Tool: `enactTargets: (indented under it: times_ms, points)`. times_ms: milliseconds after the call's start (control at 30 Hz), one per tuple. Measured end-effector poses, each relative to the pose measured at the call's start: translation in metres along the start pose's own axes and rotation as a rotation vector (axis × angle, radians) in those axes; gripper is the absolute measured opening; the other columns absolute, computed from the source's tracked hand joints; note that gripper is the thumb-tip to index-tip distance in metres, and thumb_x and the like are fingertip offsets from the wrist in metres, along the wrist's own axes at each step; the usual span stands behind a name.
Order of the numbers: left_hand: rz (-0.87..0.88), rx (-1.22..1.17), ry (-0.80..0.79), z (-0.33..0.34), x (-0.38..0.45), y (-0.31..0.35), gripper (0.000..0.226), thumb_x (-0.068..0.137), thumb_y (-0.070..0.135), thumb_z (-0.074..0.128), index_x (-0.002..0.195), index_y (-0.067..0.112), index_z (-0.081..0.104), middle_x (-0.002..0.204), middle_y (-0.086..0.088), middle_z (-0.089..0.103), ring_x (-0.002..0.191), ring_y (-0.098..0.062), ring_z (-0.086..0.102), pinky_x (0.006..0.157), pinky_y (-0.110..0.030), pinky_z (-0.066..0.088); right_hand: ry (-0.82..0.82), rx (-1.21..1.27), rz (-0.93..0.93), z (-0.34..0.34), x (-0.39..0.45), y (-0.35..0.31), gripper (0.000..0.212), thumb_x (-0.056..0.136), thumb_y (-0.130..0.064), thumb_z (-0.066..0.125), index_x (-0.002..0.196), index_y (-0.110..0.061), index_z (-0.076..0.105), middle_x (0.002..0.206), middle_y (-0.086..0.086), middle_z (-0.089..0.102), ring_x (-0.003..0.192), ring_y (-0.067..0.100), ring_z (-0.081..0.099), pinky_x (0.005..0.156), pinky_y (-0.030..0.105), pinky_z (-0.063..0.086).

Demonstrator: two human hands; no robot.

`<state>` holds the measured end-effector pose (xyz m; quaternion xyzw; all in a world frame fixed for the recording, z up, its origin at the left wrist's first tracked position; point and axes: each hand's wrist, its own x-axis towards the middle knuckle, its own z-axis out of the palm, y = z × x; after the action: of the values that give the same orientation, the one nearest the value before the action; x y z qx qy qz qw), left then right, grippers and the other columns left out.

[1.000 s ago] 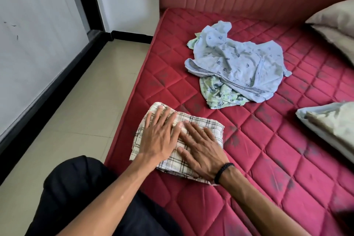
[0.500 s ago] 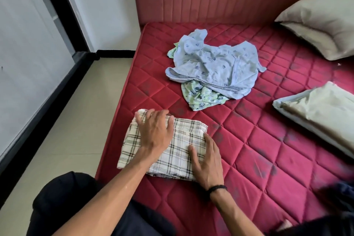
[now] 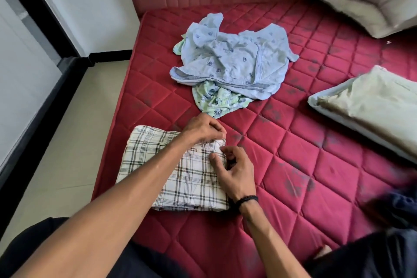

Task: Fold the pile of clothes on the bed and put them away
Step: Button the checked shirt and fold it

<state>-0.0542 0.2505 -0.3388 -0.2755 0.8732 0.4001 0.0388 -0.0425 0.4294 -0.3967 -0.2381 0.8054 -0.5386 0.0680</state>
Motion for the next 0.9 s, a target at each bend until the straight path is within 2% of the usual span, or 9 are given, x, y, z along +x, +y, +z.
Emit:
enactTargets:
  times_ms: [100,200,333,467,533,633,700,800,900]
  points:
    - [-0.052,-0.173,-0.039,-0.002,0.005,-0.009,0.019,0.073,0.019,0.092,0.091,0.021,0.085,0.089,0.007,0.080,0.091,-0.005,0.072,0.091,-0.023,0.057,-0.049,-0.030,0.020,-0.003,0.009,-0.002,0.039,0.080,-0.060,0.080,0.086,-0.025,0.063,0.079,-0.011,0.061,0.075,0.010,0.058,0.072,0.033,0.050]
    - [-0.148,-0.286,-0.012,0.004,0.006,-0.013,0.022,0.075,0.007,0.090,0.096,0.012,0.083,0.093,-0.001,0.081,0.084,0.002,0.072,0.078,-0.006,0.051,-0.113,-0.060,0.037,-0.008,0.014,-0.002,0.048,0.080,-0.065,0.077,0.075,-0.020,0.062,0.066,-0.006,0.060,0.062,0.011,0.055,0.061,0.032,0.048]
    - [-0.192,-0.352,-0.012,0.009,0.007,-0.010,0.023,0.073,0.004,0.090,0.094,0.008,0.083,0.088,-0.003,0.081,0.094,-0.010,0.076,0.096,-0.020,0.054,-0.198,-0.059,0.038,-0.015,0.017,-0.003,0.054,0.083,-0.063,0.076,0.066,-0.014,0.061,0.057,-0.008,0.055,0.054,0.005,0.047,0.056,0.028,0.041]
    - [-0.146,-0.305,-0.036,0.004,0.006,-0.010,0.019,0.072,0.013,0.092,0.089,0.014,0.084,0.085,0.002,0.080,0.094,-0.005,0.072,0.100,-0.022,0.051,-0.111,-0.009,-0.019,-0.012,0.012,-0.004,0.033,0.085,-0.057,0.077,0.097,-0.027,0.069,0.082,-0.012,0.062,0.072,0.004,0.057,0.066,0.021,0.048]
    - [-0.109,-0.263,-0.065,0.003,0.008,-0.011,0.018,0.071,0.018,0.094,0.086,0.018,0.085,0.084,0.002,0.080,0.096,-0.012,0.074,0.102,-0.030,0.054,-0.161,-0.058,-0.054,-0.008,0.011,-0.002,0.038,0.086,-0.063,0.072,0.110,-0.033,0.069,0.095,-0.014,0.058,0.089,0.007,0.058,0.079,0.024,0.049]
    - [-0.102,-0.203,-0.073,0.005,0.010,-0.010,0.017,0.069,0.023,0.095,0.083,0.022,0.085,0.083,0.003,0.080,0.096,-0.021,0.076,0.097,-0.041,0.059,-0.243,-0.162,-0.022,-0.007,0.015,-0.003,0.046,0.085,-0.072,0.066,0.101,-0.029,0.072,0.091,-0.011,0.054,0.093,0.015,0.055,0.079,0.029,0.041]
    - [-0.099,-0.149,-0.055,0.008,0.010,-0.009,0.015,0.072,0.027,0.094,0.083,0.024,0.084,0.082,0.007,0.080,0.092,-0.015,0.076,0.092,-0.035,0.061,-0.247,-0.139,0.014,-0.007,0.015,-0.005,0.041,0.084,-0.070,0.069,0.088,-0.029,0.070,0.087,-0.008,0.056,0.086,0.013,0.055,0.075,0.027,0.039]
    - [0.006,0.026,0.170,0.010,-0.010,0.000,0.012,0.086,0.028,0.082,0.097,0.023,0.082,0.091,0.005,0.080,0.085,-0.012,0.076,0.079,-0.027,0.061,-0.094,-0.043,0.072,-0.005,0.010,-0.005,0.031,0.085,-0.056,0.078,0.092,-0.028,0.067,0.092,-0.006,0.058,0.077,0.005,0.057,0.071,0.019,0.045]
    - [0.283,0.381,0.504,0.025,-0.054,-0.006,0.035,0.100,0.042,0.062,0.129,0.024,0.068,0.125,0.002,0.073,0.119,-0.020,0.064,0.113,-0.049,0.042,0.035,-0.011,0.173,-0.009,0.005,-0.011,0.039,0.088,-0.050,0.076,0.111,-0.023,0.063,0.100,-0.005,0.064,0.078,0.000,0.063,0.075,0.015,0.052]
